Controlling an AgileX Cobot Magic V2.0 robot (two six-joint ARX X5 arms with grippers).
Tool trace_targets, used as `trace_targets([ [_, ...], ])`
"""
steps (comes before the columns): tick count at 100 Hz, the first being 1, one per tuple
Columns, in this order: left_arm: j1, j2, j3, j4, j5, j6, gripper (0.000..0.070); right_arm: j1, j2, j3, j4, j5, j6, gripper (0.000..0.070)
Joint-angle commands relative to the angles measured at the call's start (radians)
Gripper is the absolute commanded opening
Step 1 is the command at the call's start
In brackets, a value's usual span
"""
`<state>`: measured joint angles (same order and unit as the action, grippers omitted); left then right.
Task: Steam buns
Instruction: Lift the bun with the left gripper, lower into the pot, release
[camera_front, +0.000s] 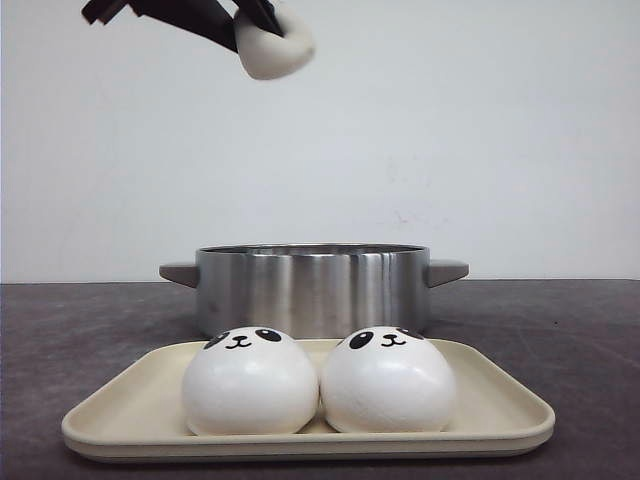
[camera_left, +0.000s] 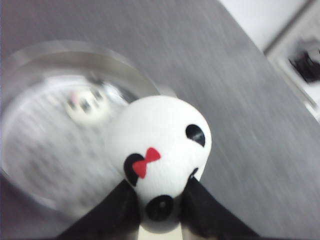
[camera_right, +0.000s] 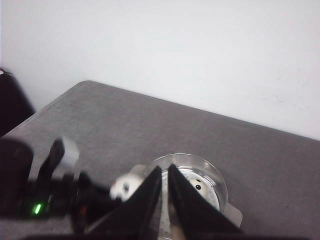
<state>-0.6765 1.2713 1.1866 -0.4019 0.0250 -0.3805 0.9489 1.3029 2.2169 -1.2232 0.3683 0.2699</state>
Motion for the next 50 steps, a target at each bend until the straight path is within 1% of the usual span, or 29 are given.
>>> trace_targets([
  [1,0.017,0.072,0.071,-0.001,-0.003,0.049,0.0002,0.012,0.016,0.021,0.011,0.003,0.010,0.0013],
  [15,0.080,0.229,0.199,-0.006,-0.003,0.107,0.0002,0.012,0.020,0.021,0.005,0.002,0.010,0.0013],
  [32,0.137,0.428,0.318,-0.024,-0.003,0.107,0.0002,0.012,0.024,0.021,-0.013,0.003,0.011,0.0013],
  [50,0.172,0.585,0.359,-0.008,-0.008,0.101,0.0002,0.012,0.024,0.021,-0.020,0.003,0.011,0.0013],
])
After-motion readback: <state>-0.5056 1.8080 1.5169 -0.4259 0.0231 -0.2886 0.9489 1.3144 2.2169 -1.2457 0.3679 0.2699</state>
